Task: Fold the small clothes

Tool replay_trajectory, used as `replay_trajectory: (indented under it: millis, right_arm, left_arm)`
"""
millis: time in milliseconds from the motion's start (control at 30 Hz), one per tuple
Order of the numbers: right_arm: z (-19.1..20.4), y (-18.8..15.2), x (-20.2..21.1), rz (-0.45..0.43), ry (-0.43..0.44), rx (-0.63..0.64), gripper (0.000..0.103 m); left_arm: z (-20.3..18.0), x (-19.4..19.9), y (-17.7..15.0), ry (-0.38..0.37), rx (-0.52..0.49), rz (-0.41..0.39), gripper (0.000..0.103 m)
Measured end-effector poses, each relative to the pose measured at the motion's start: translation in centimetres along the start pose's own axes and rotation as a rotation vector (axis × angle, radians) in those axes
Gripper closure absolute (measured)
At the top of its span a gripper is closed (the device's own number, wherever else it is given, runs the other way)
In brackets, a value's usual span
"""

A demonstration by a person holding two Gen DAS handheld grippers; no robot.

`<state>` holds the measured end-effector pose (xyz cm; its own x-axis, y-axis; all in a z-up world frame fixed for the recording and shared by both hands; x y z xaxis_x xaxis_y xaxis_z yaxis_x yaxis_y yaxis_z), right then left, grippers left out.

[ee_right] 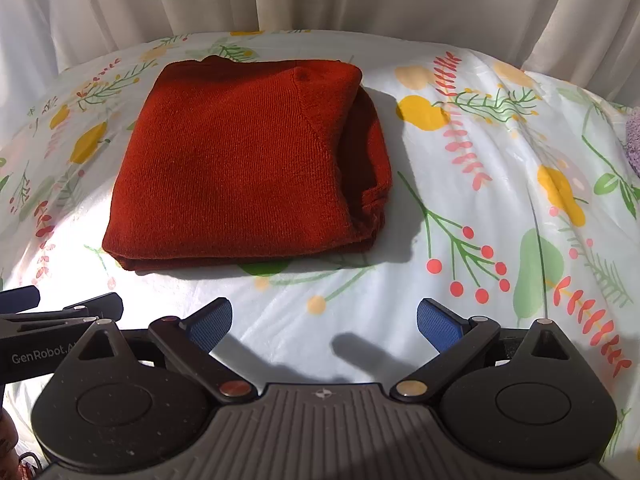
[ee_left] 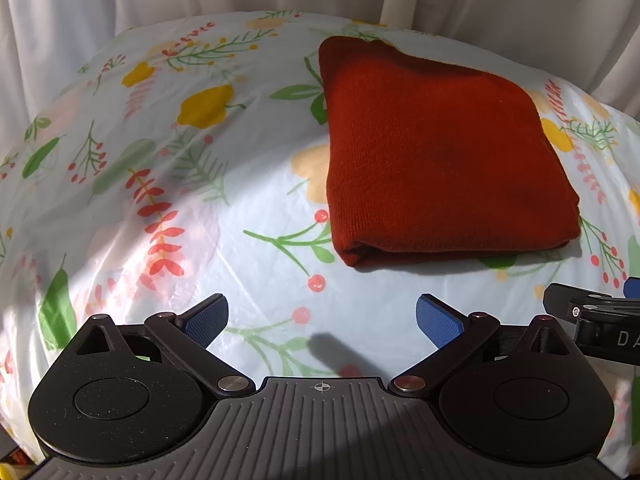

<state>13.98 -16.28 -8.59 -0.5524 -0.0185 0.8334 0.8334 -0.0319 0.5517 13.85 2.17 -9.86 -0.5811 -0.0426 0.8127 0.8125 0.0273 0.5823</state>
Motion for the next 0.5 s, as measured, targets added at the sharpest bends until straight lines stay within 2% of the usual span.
replay_trajectory:
  millis: [500]
  right_arm:
    - [-0.16, -0.16, 0.09, -0.001, -0.002, -0.006, 0.004]
  left_arm:
    - [-0.31, 0.18, -0.23, 0.002, -0.008, 0.006, 0.001]
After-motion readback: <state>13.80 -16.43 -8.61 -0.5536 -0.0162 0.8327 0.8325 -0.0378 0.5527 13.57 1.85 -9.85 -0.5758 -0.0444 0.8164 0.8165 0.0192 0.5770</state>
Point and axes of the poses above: each gripper's, at about its wrist camera, not at the fingertips, and x roughly against the way its jaws point, z to its left, y to its top, the point moved 9 cm from there along -x, roughly the way its jaws point, and after that the axes turned 8 degrees about -z, right-handed, at the moved point
